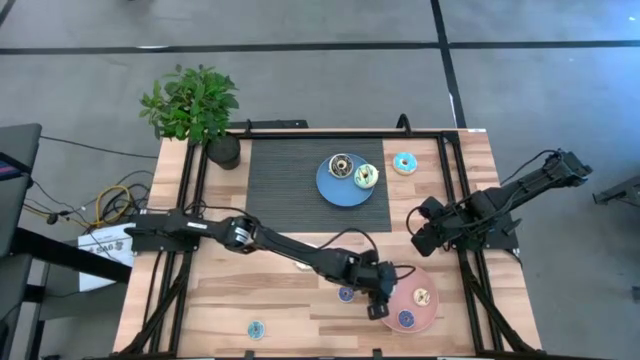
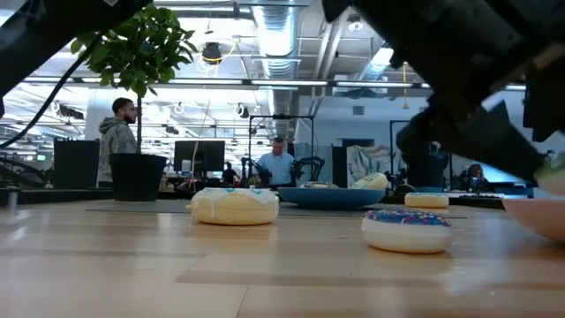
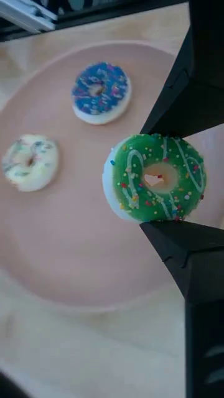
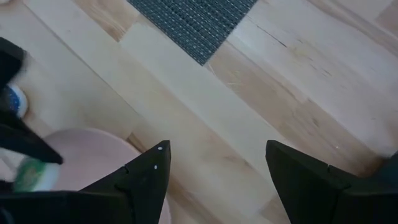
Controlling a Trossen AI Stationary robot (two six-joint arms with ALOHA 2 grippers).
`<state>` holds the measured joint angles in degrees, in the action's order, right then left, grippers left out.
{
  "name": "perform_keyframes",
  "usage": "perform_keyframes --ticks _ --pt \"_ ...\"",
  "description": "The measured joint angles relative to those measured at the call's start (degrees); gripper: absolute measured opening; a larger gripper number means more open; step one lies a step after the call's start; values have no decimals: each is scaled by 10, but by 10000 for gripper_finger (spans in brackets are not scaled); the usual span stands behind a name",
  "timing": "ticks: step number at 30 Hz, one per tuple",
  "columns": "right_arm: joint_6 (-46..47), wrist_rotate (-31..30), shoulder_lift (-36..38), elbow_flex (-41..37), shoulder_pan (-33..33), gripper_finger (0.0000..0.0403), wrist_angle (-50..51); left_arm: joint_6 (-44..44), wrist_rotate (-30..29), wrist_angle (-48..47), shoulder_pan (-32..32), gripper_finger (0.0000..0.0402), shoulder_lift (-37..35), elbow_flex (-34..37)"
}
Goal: Pick & Place donuts
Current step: Put the small green donut on the pink plate
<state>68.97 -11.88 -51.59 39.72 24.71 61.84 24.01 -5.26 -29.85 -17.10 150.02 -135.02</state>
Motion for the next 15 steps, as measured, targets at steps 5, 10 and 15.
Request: perform_keyframes --ticks 5,10,15 --pt "0 1 0 0 0 256 -8 32 36 6 0 197 2 20" --pt "0 1 0 0 0 256 -8 36 40 10 1 205 2 21" --pt "1 1 0 0 0 256 -9 38 42 9 1 240 2 21"
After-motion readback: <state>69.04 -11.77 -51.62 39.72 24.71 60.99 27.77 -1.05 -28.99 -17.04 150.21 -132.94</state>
